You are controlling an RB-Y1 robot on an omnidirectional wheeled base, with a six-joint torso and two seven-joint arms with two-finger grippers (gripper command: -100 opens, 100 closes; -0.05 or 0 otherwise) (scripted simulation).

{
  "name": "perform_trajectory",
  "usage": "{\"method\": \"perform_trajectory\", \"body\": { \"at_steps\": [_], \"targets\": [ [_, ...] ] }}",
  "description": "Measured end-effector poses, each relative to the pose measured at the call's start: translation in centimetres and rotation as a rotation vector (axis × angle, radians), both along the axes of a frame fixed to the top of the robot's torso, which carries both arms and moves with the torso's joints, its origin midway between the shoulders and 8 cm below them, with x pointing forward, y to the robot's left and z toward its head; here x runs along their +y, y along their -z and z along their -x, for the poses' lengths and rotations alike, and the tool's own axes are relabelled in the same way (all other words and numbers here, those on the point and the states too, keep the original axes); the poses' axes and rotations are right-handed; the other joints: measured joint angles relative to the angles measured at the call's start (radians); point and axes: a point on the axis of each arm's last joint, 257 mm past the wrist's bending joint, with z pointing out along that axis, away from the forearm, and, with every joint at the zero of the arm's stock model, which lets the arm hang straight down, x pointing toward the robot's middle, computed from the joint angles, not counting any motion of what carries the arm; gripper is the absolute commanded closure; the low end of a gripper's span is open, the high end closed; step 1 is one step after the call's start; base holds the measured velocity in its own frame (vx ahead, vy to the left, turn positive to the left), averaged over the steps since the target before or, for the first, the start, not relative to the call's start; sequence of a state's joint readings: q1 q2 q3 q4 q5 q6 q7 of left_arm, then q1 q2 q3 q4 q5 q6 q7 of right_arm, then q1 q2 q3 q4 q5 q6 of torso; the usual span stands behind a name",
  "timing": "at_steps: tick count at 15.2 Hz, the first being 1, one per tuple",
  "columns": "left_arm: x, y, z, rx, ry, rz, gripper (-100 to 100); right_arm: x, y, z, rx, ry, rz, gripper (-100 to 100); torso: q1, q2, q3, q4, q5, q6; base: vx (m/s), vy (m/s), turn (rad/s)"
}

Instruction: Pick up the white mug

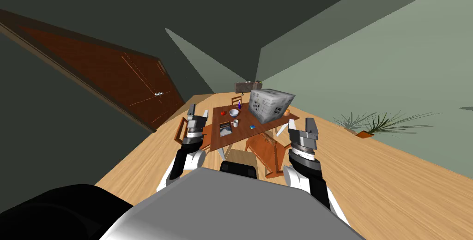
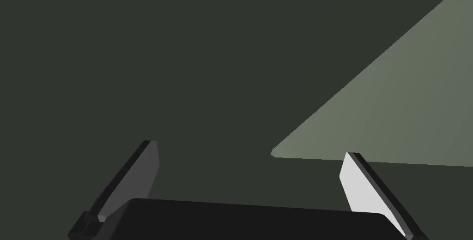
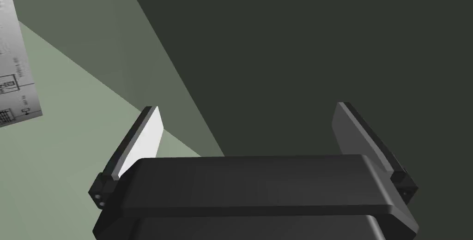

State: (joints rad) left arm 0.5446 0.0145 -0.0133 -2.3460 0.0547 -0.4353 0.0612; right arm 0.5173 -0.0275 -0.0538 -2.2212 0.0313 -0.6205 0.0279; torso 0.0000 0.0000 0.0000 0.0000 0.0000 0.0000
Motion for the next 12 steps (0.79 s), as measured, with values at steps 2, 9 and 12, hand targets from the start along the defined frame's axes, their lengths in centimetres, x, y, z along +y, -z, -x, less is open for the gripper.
{"method": "perform_trajectory", "body": {
  "at_steps": [2, 9, 12],
  "targets": [
    [0.1, 0.9, -0.7, 0.033, -0.001, -0.029, -100, 0.0, 0.0, 0.0, 0.000, 0.000, 0.000, 0, -0.003, 0.004, 0.002, 0.001, -0.001, 0.001, -0.073, -0.069, -0.159],
    [1.3, 3.5, -3.1, 0.158, -0.034, -0.105, -100, 0.0, 0.0, 0.0, 0.000, 0.000, 0.000, 0, -0.002, 0.001, 0.001, 0.000, 0.000, 0.000, -0.023, -0.035, -0.126],
    [2.4, 5.0, -4.4, 0.223, -0.060, -0.139, -100, 0.0, 0.0, 0.0, 0.000, 0.000, 0.000, 0, -0.002, 0.000, 0.000, 0.000, 0.000, 0.001, 0.006, -0.026, -0.160]
  ]
}}
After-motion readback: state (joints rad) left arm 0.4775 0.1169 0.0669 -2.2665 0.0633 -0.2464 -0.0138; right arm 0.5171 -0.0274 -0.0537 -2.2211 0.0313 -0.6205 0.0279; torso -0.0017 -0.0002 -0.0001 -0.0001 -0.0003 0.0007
